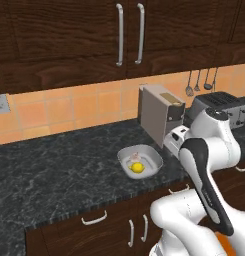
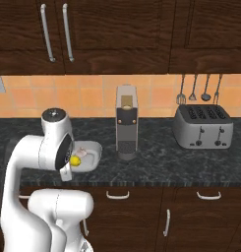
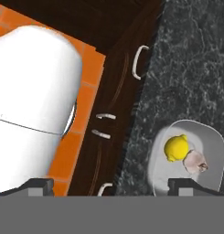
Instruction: Take the meat container that has the fish and place it on the second highest rack of the freezer. Then take the vegetable container that has the lemon and garlic and place it on the highest rack of the freezer.
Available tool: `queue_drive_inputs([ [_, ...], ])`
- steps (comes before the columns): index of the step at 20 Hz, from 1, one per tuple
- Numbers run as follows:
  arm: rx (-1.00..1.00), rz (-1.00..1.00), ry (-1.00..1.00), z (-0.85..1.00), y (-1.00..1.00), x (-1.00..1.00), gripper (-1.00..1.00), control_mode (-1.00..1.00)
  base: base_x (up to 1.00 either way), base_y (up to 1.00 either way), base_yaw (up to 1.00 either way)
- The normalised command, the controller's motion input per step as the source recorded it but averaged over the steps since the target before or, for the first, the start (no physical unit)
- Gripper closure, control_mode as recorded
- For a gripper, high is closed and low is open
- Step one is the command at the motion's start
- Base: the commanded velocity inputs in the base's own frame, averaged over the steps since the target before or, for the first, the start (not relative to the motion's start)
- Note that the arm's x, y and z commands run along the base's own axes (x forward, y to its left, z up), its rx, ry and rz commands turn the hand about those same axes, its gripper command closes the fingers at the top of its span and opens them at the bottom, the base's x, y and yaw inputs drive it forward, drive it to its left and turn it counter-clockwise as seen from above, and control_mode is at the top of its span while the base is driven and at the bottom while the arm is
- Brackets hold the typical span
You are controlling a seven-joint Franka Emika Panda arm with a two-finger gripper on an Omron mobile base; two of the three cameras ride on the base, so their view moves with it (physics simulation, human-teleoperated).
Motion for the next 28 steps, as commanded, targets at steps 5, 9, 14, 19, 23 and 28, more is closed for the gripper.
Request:
queue_drive_inputs([
  [5, 0.00, 0.10, 0.09, -0.62, 0.00, 0.84, -1.00, -1.00, 0.00, 0.00, 0.00],
  [9, 0.00, 0.04, 0.05, -0.56, 0.01, 0.83, -1.00, -1.00, 0.00, 0.00, 0.00],
  [14, -0.01, 0.00, -0.04, -0.40, 0.20, 0.33, -1.00, -1.00, 0.00, 0.00, 0.00],
  [19, -0.01, 0.00, -0.03, -0.46, 0.22, 0.18, -1.00, -1.00, 0.00, 0.00, 0.00],
  [23, 0.00, -0.05, -0.02, -0.36, 0.00, 0.07, -1.00, -1.00, 0.00, 0.00, 0.00],
  [28, 0.00, -0.14, 0.00, -0.54, 0.00, 0.00, -1.00, -1.00, 0.00, 0.00, 0.00],
])
